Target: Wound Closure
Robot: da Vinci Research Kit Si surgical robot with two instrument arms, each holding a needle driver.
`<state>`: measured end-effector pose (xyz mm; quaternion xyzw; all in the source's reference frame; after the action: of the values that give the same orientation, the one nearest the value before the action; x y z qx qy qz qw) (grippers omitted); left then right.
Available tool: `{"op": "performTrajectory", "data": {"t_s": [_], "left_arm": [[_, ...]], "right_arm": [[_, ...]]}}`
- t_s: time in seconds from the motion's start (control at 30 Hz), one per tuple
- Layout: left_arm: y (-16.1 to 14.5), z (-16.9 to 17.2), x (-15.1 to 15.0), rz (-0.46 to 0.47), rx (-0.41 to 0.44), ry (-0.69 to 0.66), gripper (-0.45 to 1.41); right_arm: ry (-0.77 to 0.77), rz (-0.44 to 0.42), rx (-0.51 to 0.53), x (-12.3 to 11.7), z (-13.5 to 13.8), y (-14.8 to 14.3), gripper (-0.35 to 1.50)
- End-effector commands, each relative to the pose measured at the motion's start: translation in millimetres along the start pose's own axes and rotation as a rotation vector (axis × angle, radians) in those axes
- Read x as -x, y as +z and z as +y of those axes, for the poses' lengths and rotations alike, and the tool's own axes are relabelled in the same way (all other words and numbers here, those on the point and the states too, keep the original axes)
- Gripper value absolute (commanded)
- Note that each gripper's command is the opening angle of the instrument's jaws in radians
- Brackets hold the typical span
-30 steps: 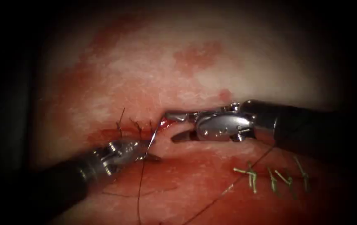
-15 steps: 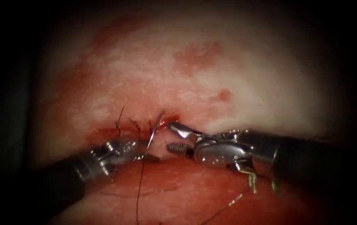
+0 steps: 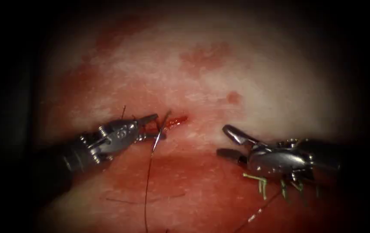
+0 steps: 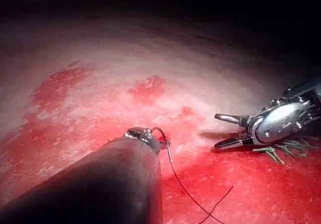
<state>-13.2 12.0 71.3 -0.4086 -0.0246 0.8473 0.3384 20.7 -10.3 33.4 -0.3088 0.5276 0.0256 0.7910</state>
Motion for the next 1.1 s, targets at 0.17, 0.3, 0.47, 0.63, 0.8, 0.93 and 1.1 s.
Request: {"op": "performTrajectory", "data": {"t_s": [0.17,0.3,0.47,0.63,0.8,0.93,1.1], "left_arm": [[3.5,-2.3,1.2,0.018,-0.017,0.013,0.2],[4.8,-2.7,1.9,0.023,-0.026,0.018,0.22],[5.9,-2.5,1.3,0.054,0.014,0.02,0.09],[6.0,-2.6,1.1,0.099,0.104,0.125,-0.45],[5.6,-3.1,0.2,0.155,0.136,0.151,-0.45],[4.8,-3.4,-1.4,0.157,0.113,0.136,-0.45],[4.3,-3.4,-2.8,0.135,0.074,0.062,-0.45]], "right_arm": [[0.004,0.021,-0.019,-0.2,-1.8,2.0,1.4],[0.012,0.021,-0.023,0.0,-2.4,2.2,1.4],[0.011,0.022,-0.022,0.1,-2.5,2.3,1.4],[0.011,0.021,-0.022,0.1,-2.5,2.3,1.4],[0.017,0.019,-0.025,0.2,-2.4,2.4,1.38],[0.025,0.017,-0.022,-0.4,-1.6,3.1,1.36],[0.04,0.008,-0.026,-2.3,-0.3,4.3,1.36]]}}
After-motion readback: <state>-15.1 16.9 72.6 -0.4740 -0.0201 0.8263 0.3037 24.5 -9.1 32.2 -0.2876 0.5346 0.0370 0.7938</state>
